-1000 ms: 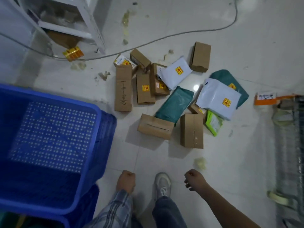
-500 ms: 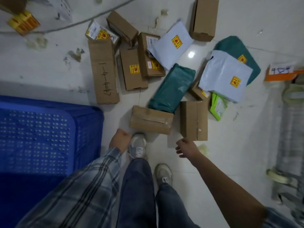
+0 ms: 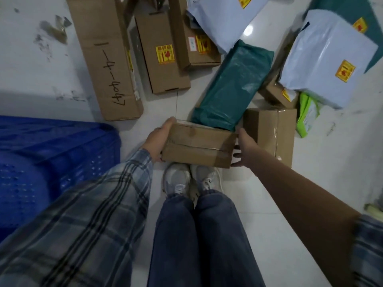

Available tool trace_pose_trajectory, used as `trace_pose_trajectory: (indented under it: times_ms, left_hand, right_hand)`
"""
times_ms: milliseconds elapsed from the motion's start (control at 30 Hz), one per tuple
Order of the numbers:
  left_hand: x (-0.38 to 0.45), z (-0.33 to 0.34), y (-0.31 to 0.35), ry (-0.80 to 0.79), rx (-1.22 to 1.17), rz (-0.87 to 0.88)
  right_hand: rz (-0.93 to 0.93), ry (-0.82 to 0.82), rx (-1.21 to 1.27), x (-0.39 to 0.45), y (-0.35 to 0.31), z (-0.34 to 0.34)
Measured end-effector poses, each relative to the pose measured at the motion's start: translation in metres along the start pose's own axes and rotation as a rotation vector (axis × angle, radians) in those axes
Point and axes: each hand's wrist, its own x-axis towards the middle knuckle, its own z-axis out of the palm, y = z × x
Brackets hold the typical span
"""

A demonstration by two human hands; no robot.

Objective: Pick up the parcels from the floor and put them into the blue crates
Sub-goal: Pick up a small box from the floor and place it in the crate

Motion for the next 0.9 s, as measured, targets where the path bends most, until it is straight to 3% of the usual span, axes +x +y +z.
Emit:
trace_pose_trajectory:
  times_ms: [100, 300, 433, 567, 733, 900]
  left_hand:
    - [0.007, 0.004, -0.005, 0.022, -0.067, -0.024]
    - [-0.031, 0.000, -0.029, 0.227, -0.219, 0.031]
    - [-0.080, -0.020, -0.028, 0.185, -0.291, 0.128]
    - [-0.127, -0.043, -0.022, 0.122, -0.308, 0.299]
    - [-0.161, -0.054, -0.019, 0.153, -0.600, 0.388]
    - [-0.192, -0.025, -0.026, -0.022, -0.720, 0.432]
  right_hand:
    - [-0.005, -0.025, -0.071, 0.002, 0.000, 0.005]
    - [-0.015, -0.113, -0.075, -0.036, 0.028, -0.005]
    - [0.011, -0.193, -0.043, -0.078, 0.036, -0.020]
    - [0.007, -0.397, 0.042, -0.113, 0.019, -0.033]
    - [-0.209, -0.493, 0.043, -0.151, 0.002, -0.015]
    - [-0.362, -0.537, 0.198, -0.176, 0.004, 0.014]
